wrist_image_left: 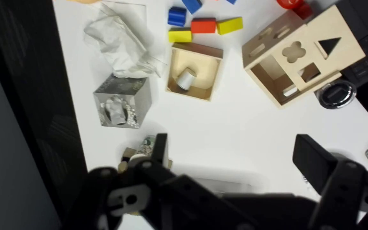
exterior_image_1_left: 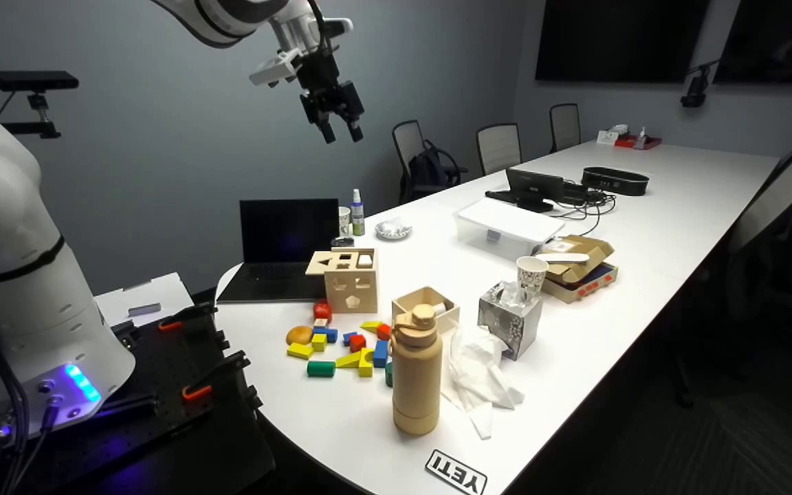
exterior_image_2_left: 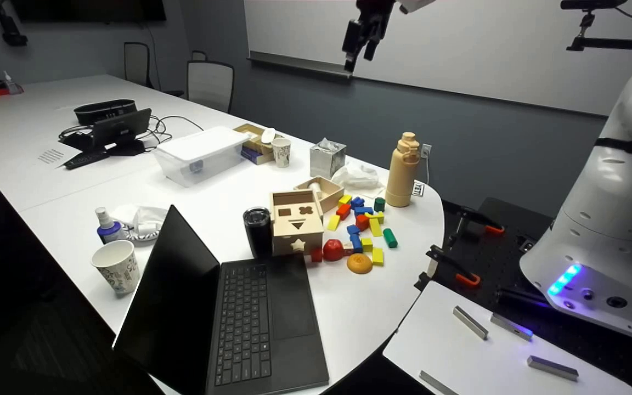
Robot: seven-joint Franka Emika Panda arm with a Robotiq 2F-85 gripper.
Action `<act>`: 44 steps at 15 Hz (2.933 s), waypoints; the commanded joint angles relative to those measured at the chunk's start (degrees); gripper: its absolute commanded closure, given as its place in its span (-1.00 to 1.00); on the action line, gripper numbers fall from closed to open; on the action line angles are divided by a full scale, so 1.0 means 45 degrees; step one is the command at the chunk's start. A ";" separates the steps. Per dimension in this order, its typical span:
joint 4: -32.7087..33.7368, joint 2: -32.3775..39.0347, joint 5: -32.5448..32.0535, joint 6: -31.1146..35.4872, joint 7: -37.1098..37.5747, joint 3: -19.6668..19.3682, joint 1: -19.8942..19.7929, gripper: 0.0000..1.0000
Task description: Slide the lid on top of the wooden toy box to the right.
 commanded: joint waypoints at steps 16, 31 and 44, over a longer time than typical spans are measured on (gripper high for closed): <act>0.3661 1.1032 0.7059 0.5445 0.3525 0.2792 0.1632 -1.00; 0.4648 1.2616 0.8964 0.3246 0.3219 0.3960 0.1231 -1.00; 0.4658 1.2294 0.6473 0.0451 0.7412 0.0458 0.3554 -1.00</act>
